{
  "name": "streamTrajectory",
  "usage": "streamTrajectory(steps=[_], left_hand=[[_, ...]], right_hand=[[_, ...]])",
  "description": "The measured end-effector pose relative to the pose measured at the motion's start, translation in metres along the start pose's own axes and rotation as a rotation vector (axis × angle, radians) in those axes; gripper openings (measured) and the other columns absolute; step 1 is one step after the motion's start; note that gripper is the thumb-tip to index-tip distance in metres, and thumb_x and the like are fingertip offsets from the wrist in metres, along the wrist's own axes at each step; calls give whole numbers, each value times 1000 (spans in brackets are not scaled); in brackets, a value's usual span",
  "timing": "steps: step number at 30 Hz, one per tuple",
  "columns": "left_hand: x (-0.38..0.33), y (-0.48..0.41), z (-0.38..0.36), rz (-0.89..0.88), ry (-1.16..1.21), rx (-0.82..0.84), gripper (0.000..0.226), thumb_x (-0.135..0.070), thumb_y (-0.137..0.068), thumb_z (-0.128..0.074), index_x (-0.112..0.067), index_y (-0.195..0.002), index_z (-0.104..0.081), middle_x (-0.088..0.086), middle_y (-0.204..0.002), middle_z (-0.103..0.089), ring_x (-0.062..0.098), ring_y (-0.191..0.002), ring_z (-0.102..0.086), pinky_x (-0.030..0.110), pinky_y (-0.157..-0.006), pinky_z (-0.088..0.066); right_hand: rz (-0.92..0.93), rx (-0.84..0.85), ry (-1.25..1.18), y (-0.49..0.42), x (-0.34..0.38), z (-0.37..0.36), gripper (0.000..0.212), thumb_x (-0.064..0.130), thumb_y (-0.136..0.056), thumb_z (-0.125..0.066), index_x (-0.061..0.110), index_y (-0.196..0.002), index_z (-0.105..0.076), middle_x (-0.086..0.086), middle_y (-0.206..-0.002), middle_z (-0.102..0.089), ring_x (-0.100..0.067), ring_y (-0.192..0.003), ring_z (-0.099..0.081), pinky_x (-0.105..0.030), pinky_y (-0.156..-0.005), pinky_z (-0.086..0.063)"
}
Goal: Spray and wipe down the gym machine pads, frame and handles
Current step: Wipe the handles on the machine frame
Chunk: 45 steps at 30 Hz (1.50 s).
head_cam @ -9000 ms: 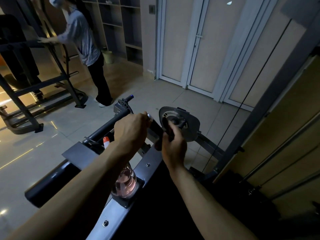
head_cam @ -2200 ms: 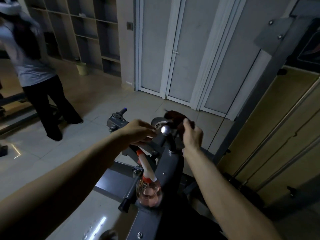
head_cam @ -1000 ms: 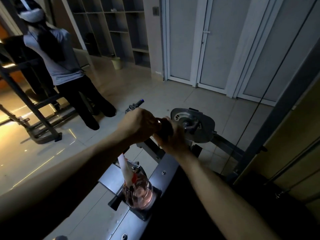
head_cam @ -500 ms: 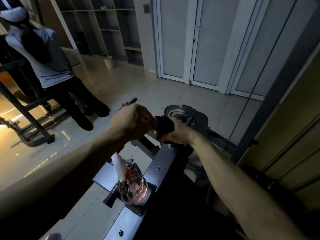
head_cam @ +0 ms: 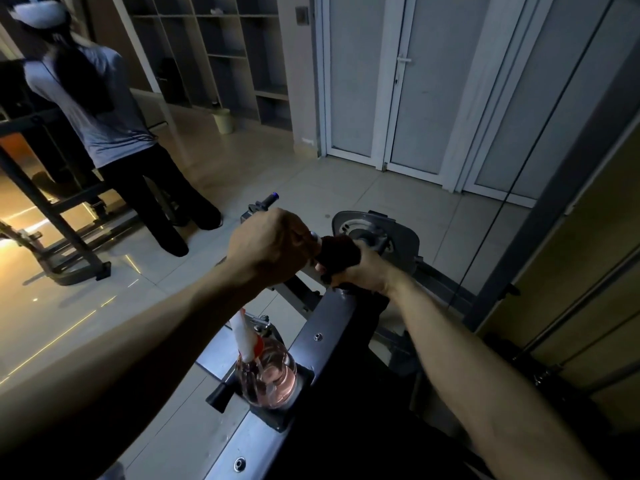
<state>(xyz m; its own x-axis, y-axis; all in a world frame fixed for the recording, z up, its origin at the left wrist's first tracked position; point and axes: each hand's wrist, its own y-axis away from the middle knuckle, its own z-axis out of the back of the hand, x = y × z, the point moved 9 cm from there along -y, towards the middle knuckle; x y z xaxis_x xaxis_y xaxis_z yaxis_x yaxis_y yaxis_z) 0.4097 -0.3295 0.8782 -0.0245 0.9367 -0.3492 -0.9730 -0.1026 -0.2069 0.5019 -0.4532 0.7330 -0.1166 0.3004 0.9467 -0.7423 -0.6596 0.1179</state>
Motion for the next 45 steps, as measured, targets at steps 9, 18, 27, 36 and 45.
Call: streamTrajectory(steps=[9,18,27,36,45], left_hand=[[-1,2,-1,1,28,4,18,-41,-96,-69,-29,-107,-78,-7,-99,-75,10,-83,-69,27,-64,-58],[0,3,-2,-13,73,9,17,-44,-96,-68,-32,-99,-80,-12,-98,-77,9,-83,-72,36,-70,-63],[-2,3,-4,-57,62,-19,19,-43,-98,-66,-30,-99,-79,-14,-100,-76,3,-80,-69,24,-62,-56],[3,2,-5,-85,80,-9,19,-43,-96,-69,-27,-99,-80,-11,-98,-77,9,-87,-73,39,-76,-63],[4,-1,-7,-89,76,39,13,-42,-93,-73,-33,-100,-78,-10,-103,-75,9,-85,-71,36,-69,-62]], right_hand=[[104,-920,659,20,-20,-33,46,24,-85,-77,10,-127,-63,-6,-118,-68,-26,-121,-62,-57,-119,-33],[-186,-169,220,5,-65,19,70,26,-76,-88,15,-137,-55,-3,-123,-68,-20,-114,-65,-47,-99,-55],[-187,-910,617,30,-63,-45,73,27,-88,-72,-1,-150,-44,-27,-153,-47,-43,-146,-40,-63,-120,-30],[-139,-147,585,-3,-75,6,62,44,-89,-71,34,-147,-50,-5,-161,-40,-35,-159,-6,-62,-125,1],[7,-892,5,32,-12,-32,38,6,-91,-59,9,-129,-54,-5,-113,-63,-23,-103,-65,-41,-93,-55]])
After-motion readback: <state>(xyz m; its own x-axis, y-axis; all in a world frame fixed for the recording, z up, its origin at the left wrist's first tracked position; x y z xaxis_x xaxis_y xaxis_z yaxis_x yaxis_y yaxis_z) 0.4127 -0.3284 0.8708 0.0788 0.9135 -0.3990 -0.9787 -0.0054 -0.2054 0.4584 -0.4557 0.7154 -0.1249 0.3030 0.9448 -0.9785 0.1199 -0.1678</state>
